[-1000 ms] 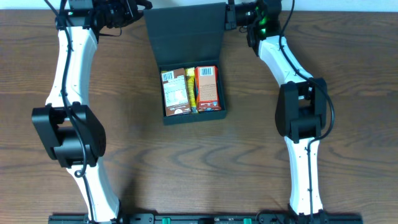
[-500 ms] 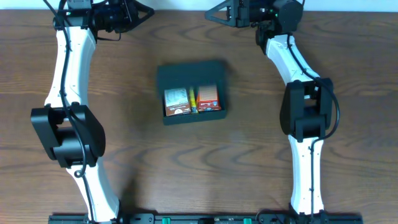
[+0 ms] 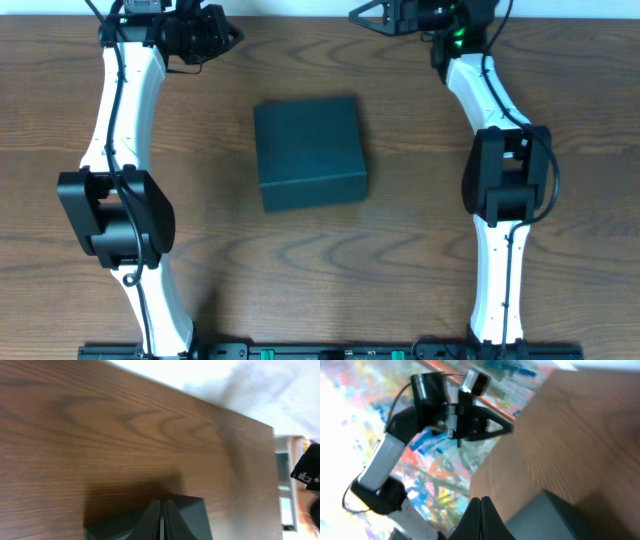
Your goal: Pack container
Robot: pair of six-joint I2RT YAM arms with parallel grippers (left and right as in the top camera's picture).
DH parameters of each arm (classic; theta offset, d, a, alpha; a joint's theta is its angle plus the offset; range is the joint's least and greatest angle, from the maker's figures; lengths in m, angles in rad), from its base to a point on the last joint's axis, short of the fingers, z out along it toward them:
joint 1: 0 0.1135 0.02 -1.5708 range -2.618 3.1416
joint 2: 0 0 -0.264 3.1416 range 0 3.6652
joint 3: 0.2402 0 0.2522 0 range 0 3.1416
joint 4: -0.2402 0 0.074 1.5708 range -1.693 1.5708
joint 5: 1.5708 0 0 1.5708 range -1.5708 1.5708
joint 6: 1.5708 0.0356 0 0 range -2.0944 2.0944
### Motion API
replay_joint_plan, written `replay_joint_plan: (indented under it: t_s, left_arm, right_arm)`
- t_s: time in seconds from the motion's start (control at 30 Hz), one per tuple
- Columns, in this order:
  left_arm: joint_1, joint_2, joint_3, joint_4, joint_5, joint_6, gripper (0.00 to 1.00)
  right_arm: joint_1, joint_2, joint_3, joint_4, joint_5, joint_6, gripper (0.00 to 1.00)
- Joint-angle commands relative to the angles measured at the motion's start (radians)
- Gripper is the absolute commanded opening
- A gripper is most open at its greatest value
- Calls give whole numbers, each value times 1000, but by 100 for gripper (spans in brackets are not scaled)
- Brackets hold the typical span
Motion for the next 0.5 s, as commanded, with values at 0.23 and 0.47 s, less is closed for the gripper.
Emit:
replay_joint_plan:
  t_s: [0.23,0.47]
  left_arm:
    - [-77,-24,-1,-151,-256,-8,6]
    - [-108,-29,-1,-239,-319,-8,6]
  right_arm:
    - [-8,-26,3,-808,512,-766,2]
    - [-60,-29,23,-1090,748,-921,2]
